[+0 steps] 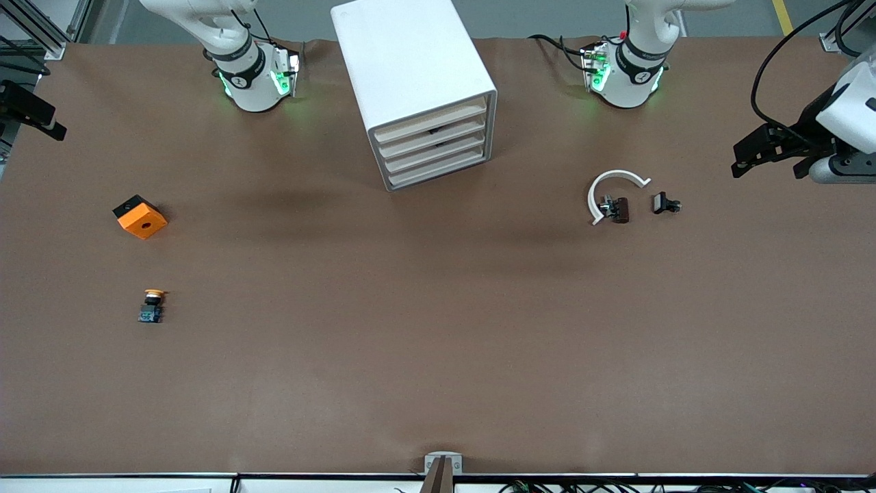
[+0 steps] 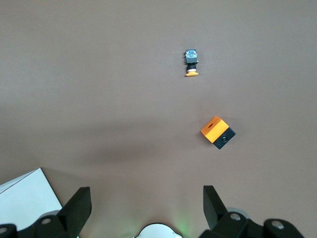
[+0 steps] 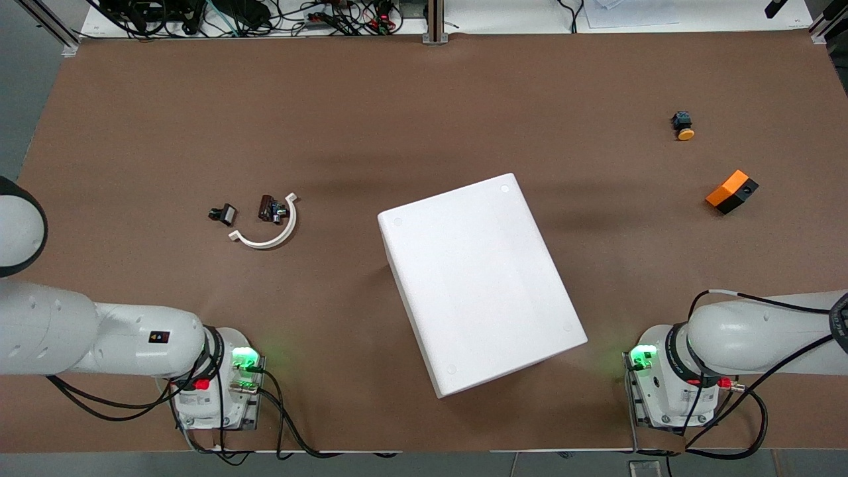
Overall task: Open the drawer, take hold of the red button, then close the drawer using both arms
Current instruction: 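Reach the left gripper toward the white cabinet's drawer front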
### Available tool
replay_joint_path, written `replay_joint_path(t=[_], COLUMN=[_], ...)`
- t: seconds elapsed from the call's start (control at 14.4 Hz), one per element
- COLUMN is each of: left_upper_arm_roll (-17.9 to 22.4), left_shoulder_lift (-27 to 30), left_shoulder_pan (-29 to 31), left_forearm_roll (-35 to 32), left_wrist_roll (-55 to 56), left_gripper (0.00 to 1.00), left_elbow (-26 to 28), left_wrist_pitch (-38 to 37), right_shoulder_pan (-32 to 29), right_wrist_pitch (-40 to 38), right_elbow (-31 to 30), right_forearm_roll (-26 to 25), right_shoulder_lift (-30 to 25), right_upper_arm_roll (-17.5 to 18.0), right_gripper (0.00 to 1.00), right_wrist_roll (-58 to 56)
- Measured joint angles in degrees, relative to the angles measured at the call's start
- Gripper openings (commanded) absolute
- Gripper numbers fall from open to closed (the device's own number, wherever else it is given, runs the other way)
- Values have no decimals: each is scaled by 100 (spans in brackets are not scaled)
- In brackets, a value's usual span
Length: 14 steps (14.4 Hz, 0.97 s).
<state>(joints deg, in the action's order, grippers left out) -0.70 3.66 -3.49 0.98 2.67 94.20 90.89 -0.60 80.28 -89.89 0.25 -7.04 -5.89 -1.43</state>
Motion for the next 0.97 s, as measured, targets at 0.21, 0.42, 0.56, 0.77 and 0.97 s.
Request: replay_joint_path(t=[0.21,0.42,0.56,0.77,0.97], left_upper_arm_roll=[0,0,1,2,1], left_shoulder_lift=[-1,-19,-94,-335,-729], left_shoulder_pan=[0,1,6,9,-10], left_forearm_roll=[0,0,0,0,0], left_wrist_roll=[0,27,76,80,80], left_gripper=[100,100,100,100,100], left_elbow=[0,0,7,21,36], left_wrist_pitch=[0,-6,-40,-83,-66], right_shoulder_pan=[0,0,0,-7,-1], right_wrist_pitch=[0,16,16,5,2], right_elbow=[0,25,99,122,96], right_forearm_roll=[0,0,0,-1,-2], right_shoulder_lift=[0,0,-1,39,255], right_upper_arm_roll=[0,0,-4,-26,-7], right_gripper=[100,100,100,100,100], right_wrist_roll=[0,-1,-1,0,0])
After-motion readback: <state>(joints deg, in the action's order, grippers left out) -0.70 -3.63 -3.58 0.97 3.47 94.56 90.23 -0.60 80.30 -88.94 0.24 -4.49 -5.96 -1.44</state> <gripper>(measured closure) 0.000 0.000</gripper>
